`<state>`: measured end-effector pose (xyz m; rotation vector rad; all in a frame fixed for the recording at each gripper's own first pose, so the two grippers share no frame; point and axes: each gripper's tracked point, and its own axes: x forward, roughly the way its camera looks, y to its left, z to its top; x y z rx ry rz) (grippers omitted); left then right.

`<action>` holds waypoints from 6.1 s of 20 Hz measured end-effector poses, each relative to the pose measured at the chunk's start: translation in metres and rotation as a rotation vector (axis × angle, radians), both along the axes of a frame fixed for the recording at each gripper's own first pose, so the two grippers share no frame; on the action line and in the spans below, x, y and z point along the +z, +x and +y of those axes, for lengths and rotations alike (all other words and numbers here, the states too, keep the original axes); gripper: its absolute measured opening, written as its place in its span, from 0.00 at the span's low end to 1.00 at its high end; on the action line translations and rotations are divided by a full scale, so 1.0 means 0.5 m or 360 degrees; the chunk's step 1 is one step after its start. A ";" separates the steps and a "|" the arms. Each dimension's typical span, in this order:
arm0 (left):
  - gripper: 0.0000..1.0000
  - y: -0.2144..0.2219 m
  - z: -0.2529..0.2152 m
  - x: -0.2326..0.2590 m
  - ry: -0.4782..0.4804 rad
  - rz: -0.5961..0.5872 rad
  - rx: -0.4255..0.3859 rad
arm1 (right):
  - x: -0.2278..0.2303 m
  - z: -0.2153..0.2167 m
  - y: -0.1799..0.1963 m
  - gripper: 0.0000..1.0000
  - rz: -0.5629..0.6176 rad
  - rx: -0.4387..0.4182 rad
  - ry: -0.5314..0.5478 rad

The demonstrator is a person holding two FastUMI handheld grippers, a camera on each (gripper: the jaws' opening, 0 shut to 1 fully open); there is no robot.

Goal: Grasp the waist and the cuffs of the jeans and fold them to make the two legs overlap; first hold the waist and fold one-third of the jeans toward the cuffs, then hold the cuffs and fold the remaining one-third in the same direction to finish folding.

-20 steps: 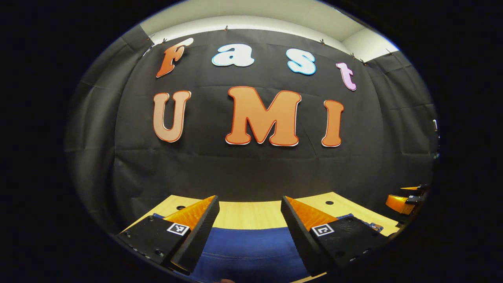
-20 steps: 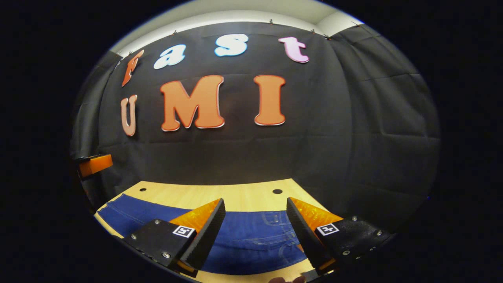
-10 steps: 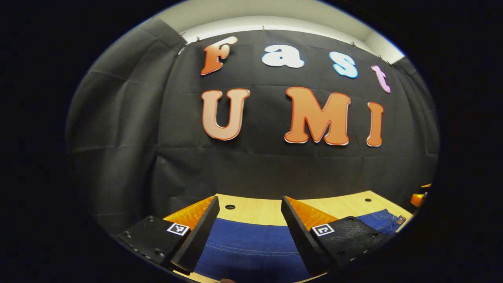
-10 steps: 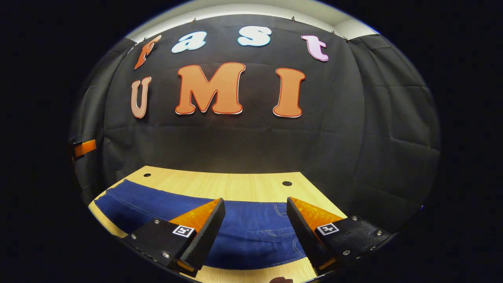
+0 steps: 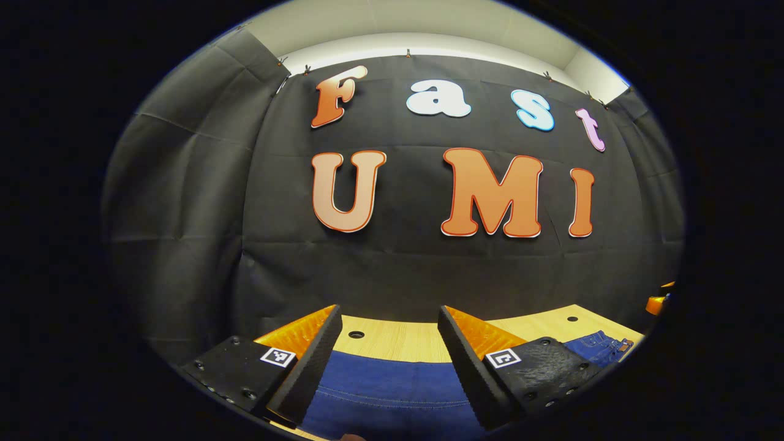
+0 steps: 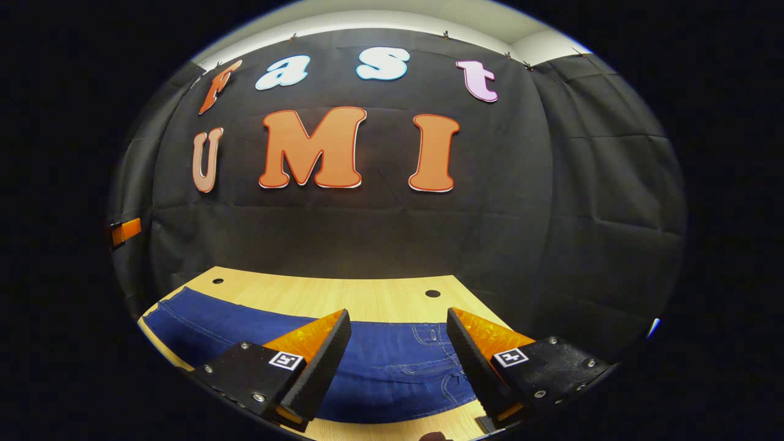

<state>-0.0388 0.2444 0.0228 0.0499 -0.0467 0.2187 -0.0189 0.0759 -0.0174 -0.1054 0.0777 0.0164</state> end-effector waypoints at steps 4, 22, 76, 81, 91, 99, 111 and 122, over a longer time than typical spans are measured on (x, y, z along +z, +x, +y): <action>0.95 -0.023 0.015 0.023 0.0050 -0.0023 0.0001 | 0.001 0.009 0.006 0.97 0.0027 0.0019 0.0029; 1.00 -0.097 0.151 -0.136 0.0925 0.0428 -0.0086 | -0.065 0.079 0.010 0.97 0.0197 0.0148 -0.0049; 0.00 -0.056 0.214 -0.748 0.2216 0.1407 -0.0892 | -0.147 -0.137 0.003 0.98 0.0221 0.0209 -0.1393; 0.01 -0.053 0.218 -0.749 0.2183 0.1435 -0.0884 | -0.244 -0.181 -0.045 0.98 0.0380 0.0553 -0.2080; 0.01 -0.051 0.218 -0.750 0.2166 0.1490 -0.0847 | -0.378 -0.268 -0.038 0.98 0.0683 0.0950 -0.2451; 0.01 -0.054 0.218 -0.746 0.2156 0.1492 -0.0816 | -0.407 -0.260 0.001 0.98 0.0659 0.1043 -0.2562; 0.01 -0.053 0.211 -0.742 0.2150 0.1467 -0.0801 | -0.433 -0.229 0.062 0.91 0.0662 0.1067 -0.2558; 0.01 -0.061 0.203 -0.742 0.2014 0.1568 -0.0810 | -0.454 -0.238 0.053 0.08 0.0861 0.1158 -0.2496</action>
